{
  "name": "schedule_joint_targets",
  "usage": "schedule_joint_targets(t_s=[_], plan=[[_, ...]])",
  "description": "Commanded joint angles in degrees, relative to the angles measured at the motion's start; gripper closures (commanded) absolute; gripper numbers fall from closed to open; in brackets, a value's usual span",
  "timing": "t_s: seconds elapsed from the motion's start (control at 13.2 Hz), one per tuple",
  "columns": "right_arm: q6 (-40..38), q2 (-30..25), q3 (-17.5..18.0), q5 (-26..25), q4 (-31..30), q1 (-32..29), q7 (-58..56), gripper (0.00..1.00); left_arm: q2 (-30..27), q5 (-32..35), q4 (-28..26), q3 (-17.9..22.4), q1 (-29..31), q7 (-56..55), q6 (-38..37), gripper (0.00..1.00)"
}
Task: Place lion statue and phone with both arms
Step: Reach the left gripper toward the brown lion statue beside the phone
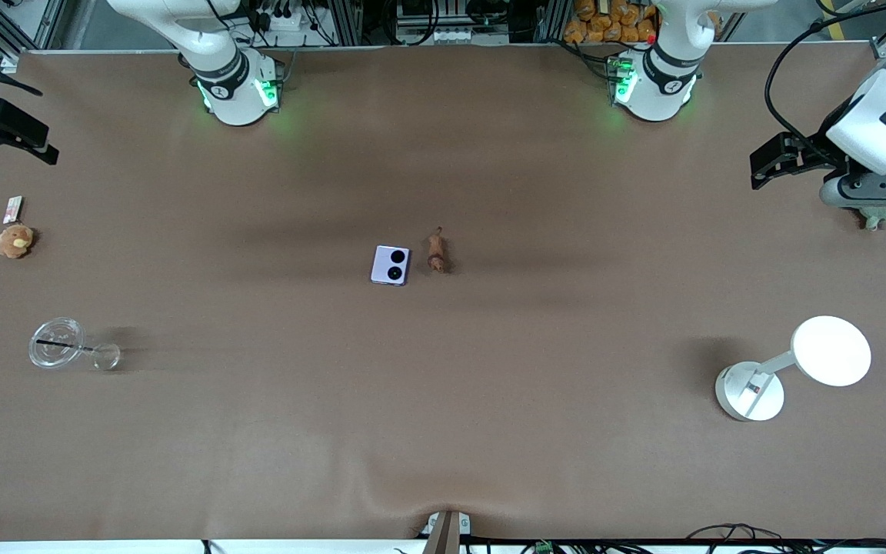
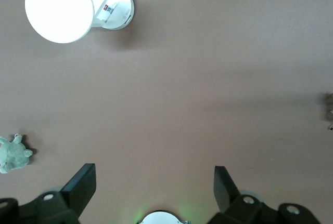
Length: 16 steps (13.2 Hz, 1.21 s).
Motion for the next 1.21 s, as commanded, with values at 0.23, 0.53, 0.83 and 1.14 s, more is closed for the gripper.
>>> schedule_joint_targets(t_s=[0.23, 0.53, 0.83, 1.14], plan=[[-0.98, 0.66, -0.04, -1.35, 1.37, 0.7, -0.54, 0.0, 0.27, -0.09, 0.43, -1.1, -0.87, -0.05, -0.65, 0.0], [-1.16, 0.75, -0.04, -1.35, 1.1, 0.7, -0.54, 0.0, 3.25, -2.11, 0.43, -7.07, -1.22, -2.58, -0.65, 0.0], [-4.31, 1.36, -0.04, -1.35, 1.01, 0.44, -0.54, 0.0, 10.71, -2.46, 3.32, -12.79, -6.74, -12.95, 0.05, 0.0], [-6.34, 1.45, -0.04, -1.27, 0.75, 0.43, -0.54, 0.0, 19.5, -2.38, 4.12, -12.8, -15.35, -22.27, 8.38, 0.0]])
